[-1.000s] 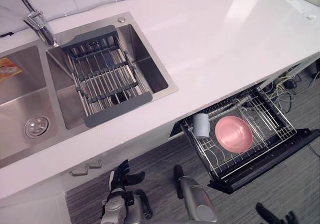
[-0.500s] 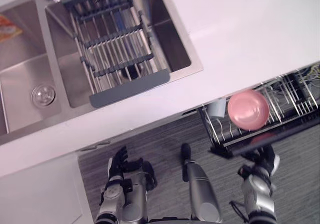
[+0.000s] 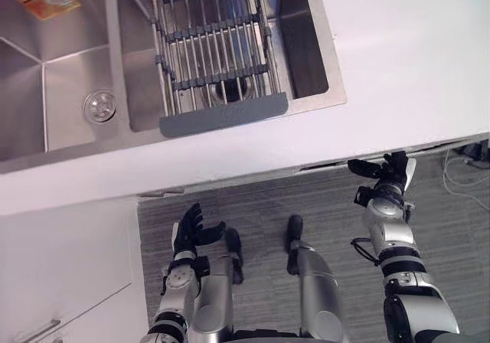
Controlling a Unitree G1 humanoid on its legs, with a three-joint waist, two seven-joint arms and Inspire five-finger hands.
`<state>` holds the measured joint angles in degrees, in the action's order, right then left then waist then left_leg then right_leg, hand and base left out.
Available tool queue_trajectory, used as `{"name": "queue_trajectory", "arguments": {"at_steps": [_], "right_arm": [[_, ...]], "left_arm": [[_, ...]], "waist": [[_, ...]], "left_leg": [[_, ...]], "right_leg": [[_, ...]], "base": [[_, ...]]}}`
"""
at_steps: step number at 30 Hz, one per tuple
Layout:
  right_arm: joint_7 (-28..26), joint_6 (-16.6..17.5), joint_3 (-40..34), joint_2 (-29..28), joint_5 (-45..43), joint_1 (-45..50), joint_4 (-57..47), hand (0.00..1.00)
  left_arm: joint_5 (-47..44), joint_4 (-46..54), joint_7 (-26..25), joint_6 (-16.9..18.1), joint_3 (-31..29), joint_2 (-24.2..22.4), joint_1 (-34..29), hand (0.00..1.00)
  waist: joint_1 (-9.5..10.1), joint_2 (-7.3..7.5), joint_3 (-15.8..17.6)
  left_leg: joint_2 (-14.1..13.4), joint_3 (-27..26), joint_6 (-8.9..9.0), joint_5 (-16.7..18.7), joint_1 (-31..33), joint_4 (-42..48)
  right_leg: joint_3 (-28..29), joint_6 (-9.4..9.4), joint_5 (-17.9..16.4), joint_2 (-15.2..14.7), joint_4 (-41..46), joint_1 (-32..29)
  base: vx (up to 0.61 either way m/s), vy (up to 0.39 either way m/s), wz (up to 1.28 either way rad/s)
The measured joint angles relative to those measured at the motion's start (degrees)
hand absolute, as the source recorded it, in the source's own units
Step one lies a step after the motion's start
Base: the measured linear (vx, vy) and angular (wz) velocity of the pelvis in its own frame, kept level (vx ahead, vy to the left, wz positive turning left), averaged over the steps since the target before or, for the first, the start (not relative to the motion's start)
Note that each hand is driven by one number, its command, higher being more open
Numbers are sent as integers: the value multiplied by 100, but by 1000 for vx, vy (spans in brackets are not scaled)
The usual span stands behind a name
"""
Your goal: Walk over to the sink, pick up the cup, carry it to the dishwasher, place the cup inside the dishwasher, then close the dishwasher door
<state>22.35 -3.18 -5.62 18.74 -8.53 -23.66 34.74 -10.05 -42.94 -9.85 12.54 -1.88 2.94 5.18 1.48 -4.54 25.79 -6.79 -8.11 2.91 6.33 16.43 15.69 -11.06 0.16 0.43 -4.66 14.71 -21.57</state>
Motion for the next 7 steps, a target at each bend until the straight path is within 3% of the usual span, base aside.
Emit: {"name": "queue_trajectory", "arguments": {"at_steps": [2,5,7], "right_arm": [[-261,16,182,-1,223,243,-21,90],[-873,350,416,-133,665,1138,-463,90],[-1189,524,449,-401,850,1645,-550,90]], "left_arm": [[14,-23,8,-24,2,85,-21,90],[123,-89,53,-67,0,245,-101,90],[239,-201,157,-140,-14,382,-223,90]], "waist": [[-1,16,-17],[-17,40,-240],[-64,114,-530]], "left_leg": [[-25,106,80,-57,-154,-133],[-29,416,213,-272,-391,-528],[-34,599,251,-370,-574,-763]], "right_leg": [[-100,-19,13,41,-128,195],[-359,-29,12,116,-409,512],[-548,-70,-21,139,-499,736]], "base": [[-46,-76,29],[17,-84,45],[65,-50,38]]}}
